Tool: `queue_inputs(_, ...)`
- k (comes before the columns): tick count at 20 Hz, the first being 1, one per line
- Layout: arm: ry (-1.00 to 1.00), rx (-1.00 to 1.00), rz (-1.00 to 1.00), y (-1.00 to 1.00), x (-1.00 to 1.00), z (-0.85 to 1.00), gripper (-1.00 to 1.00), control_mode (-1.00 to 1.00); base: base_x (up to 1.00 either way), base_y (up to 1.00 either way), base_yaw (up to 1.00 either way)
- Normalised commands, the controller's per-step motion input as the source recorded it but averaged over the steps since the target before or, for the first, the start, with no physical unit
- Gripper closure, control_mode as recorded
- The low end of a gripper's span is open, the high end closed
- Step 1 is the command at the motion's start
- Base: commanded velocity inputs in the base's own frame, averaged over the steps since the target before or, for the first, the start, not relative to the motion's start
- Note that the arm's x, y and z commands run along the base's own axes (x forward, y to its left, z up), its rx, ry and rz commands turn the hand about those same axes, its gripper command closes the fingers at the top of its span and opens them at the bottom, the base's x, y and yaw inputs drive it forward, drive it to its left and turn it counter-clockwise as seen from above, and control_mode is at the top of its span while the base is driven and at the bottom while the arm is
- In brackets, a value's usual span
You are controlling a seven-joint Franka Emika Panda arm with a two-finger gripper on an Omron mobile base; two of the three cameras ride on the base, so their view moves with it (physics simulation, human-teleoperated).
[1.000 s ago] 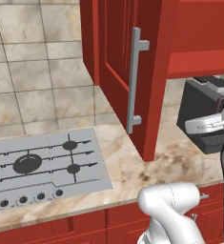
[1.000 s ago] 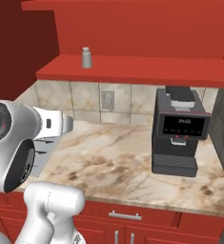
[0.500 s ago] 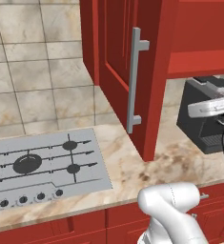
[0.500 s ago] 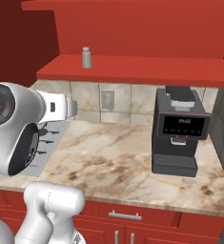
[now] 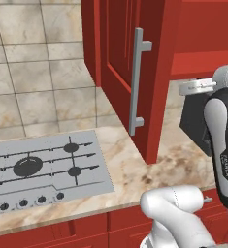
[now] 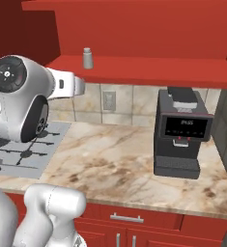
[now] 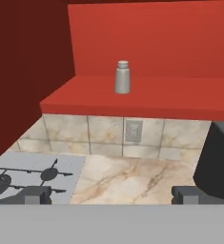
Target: Take 2 condiments from the cabinet and move them on the counter near the stove.Make sure the condiments are lined up with each other, next to each other.
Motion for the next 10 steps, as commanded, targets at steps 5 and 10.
queue_inputs(5,0.00,0.00,0.00,0.00,0.48,0.11,-1.00,-1.00,0.00,0.00,0.00)
queue_inputs(10,-0.03,0.00,0.00,0.00,0.49,0.00,-1.00,-1.00,0.00,0.00,0.00)
